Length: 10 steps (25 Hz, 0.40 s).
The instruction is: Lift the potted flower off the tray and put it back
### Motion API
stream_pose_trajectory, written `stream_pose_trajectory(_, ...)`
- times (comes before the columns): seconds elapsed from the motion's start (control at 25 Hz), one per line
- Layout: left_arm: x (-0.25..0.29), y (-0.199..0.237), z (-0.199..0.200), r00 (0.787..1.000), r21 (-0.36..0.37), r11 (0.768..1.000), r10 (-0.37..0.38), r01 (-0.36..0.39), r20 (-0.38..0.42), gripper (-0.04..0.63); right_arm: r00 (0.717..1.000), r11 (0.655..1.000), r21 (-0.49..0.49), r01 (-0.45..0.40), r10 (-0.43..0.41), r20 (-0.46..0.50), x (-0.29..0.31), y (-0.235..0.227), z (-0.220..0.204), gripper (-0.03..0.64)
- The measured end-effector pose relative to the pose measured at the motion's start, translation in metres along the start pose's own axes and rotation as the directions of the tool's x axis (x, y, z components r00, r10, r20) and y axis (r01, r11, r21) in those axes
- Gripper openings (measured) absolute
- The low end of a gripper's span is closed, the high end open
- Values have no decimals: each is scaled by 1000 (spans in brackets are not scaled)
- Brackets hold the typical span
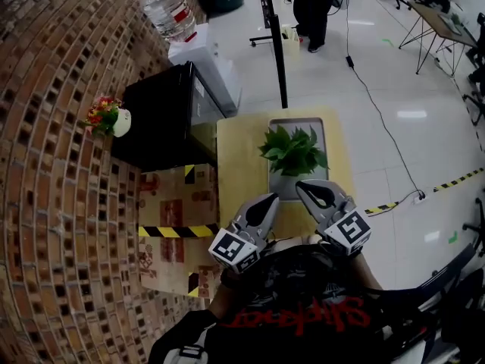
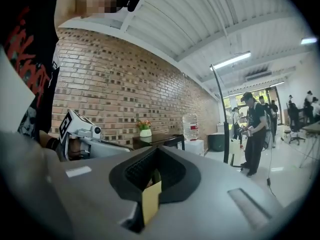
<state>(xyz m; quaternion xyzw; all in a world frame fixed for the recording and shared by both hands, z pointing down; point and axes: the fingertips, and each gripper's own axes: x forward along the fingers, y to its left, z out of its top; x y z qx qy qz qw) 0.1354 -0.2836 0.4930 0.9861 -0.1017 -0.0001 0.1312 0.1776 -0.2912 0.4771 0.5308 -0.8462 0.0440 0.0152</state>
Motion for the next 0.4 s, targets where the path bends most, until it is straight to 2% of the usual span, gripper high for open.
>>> stream_pose_trajectory(0.2,-12,13,-27,999,-9,999,39,-39,28,3,1000,1000,-19,-17,17,11,5,5,-31,0)
stream_pose_trajectory(0.4,-18,5,-29,997,8,997,72,-72,1,2,999,1000,-6,-30,30,13,-4,12,-25,0)
